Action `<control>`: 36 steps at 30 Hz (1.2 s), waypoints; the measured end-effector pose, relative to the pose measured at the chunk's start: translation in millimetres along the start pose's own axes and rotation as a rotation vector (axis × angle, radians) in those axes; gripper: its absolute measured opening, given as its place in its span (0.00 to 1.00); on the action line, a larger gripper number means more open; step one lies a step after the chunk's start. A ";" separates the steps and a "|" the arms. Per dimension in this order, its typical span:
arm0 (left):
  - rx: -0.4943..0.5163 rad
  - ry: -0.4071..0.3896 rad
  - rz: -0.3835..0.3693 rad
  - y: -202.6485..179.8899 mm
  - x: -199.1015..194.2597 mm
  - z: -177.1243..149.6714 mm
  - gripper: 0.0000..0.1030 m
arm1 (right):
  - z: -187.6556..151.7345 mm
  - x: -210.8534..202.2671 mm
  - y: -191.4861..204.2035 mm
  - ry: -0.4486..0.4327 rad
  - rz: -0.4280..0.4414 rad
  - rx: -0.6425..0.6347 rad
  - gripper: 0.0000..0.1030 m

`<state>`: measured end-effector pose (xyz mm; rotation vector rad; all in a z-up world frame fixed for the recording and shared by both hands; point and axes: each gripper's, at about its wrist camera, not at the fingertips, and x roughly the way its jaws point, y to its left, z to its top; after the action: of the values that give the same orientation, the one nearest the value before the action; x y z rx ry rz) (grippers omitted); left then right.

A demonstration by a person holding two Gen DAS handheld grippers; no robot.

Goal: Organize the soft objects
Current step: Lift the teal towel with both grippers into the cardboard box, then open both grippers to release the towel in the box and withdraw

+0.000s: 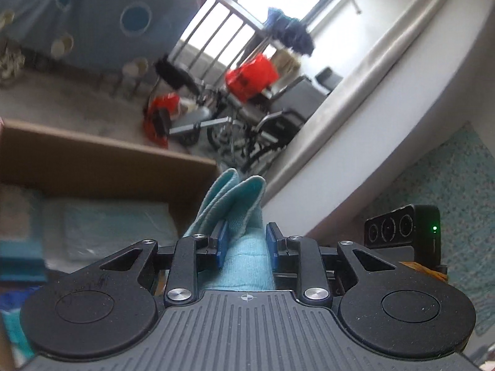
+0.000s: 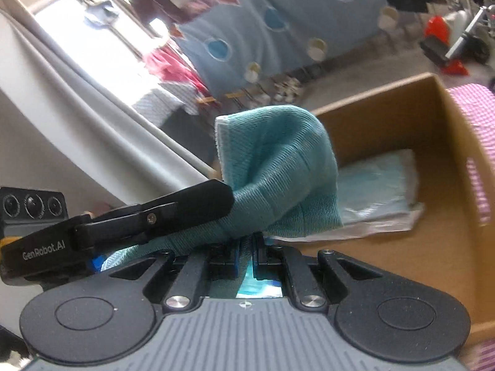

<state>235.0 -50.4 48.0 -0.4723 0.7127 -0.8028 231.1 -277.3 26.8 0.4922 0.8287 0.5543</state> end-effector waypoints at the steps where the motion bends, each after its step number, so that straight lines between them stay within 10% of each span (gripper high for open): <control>1: -0.014 0.013 -0.006 2.4 10.1 -0.1 0.24 | 2.8 2.3 -6.9 0.030 -0.012 0.000 0.08; 15: -0.202 0.138 0.135 56.7 38.4 -22.4 0.24 | 19.7 65.2 -28.8 0.390 -0.303 -0.240 0.08; 22: -0.184 0.169 0.215 67.1 16.9 -31.1 0.29 | 12.2 94.2 -49.4 0.519 -0.282 -0.145 0.10; 36: 0.031 -0.052 0.281 23.4 -72.2 -34.0 0.95 | 46.1 119.8 -40.4 0.458 -0.324 -0.102 0.21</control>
<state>186.3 16.4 38.7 -0.3536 0.6994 -0.5350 344.3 -240.9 -36.0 0.1283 1.2824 0.4088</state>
